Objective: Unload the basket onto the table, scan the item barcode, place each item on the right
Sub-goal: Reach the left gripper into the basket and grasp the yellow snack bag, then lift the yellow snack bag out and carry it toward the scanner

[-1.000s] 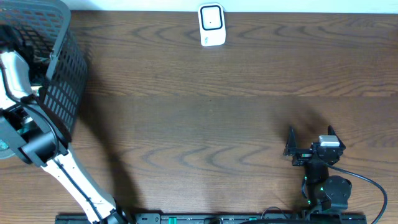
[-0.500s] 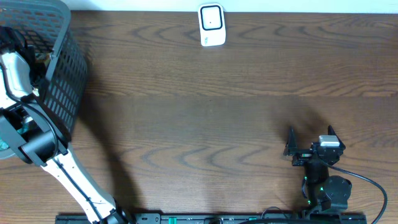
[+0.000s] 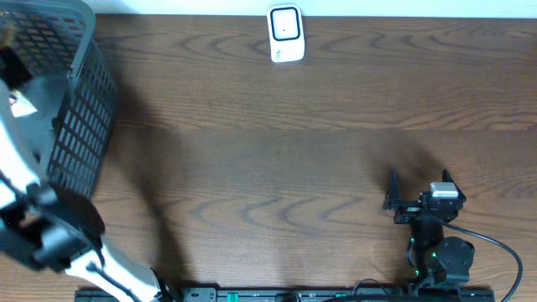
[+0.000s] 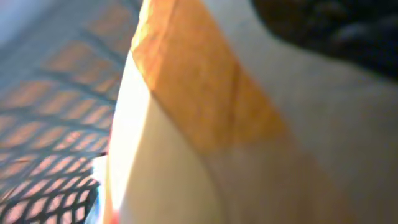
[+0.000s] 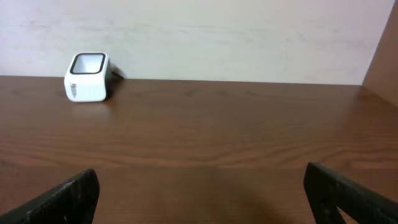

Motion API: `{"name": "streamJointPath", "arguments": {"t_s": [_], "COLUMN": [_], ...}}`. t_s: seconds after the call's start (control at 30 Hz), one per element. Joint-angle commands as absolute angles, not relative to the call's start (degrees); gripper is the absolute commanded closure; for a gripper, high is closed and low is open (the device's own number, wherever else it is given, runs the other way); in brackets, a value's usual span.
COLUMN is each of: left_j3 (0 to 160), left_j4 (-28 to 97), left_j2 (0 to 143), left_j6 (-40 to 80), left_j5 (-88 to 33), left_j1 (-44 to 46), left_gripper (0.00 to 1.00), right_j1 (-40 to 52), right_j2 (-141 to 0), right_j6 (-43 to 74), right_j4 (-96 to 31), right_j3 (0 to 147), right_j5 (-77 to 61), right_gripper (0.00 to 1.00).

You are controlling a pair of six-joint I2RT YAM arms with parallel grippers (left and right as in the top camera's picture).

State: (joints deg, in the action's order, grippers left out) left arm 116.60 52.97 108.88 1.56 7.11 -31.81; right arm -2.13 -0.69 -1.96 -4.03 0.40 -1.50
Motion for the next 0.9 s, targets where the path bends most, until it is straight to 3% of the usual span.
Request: {"name": "streamJointPath", "arguments": {"t_s": [0.0, 0.57, 0.87], "left_j3": [116.9, 116.8, 116.8], "left_j4": [53.8, 54.4, 55.7], "left_j2": [103.6, 95.2, 95.2], "left_j6": [9.1, 14.9, 15.0], "left_j5": [2.9, -44.1, -51.9], "left_j1": [-31.8, -31.2, -25.8], "left_gripper": [0.92, 0.92, 0.92], "right_j1": [-2.6, -2.6, -2.6], "right_j2": [-0.4, -0.4, -0.4], "right_j6": [-2.4, -2.4, -2.4], "right_j4": [-4.3, -4.3, -4.3], "right_j3": [0.3, 0.3, 0.3], "right_j5": [-1.2, -1.2, -1.2], "right_gripper": [0.01, 0.01, 0.01]}}
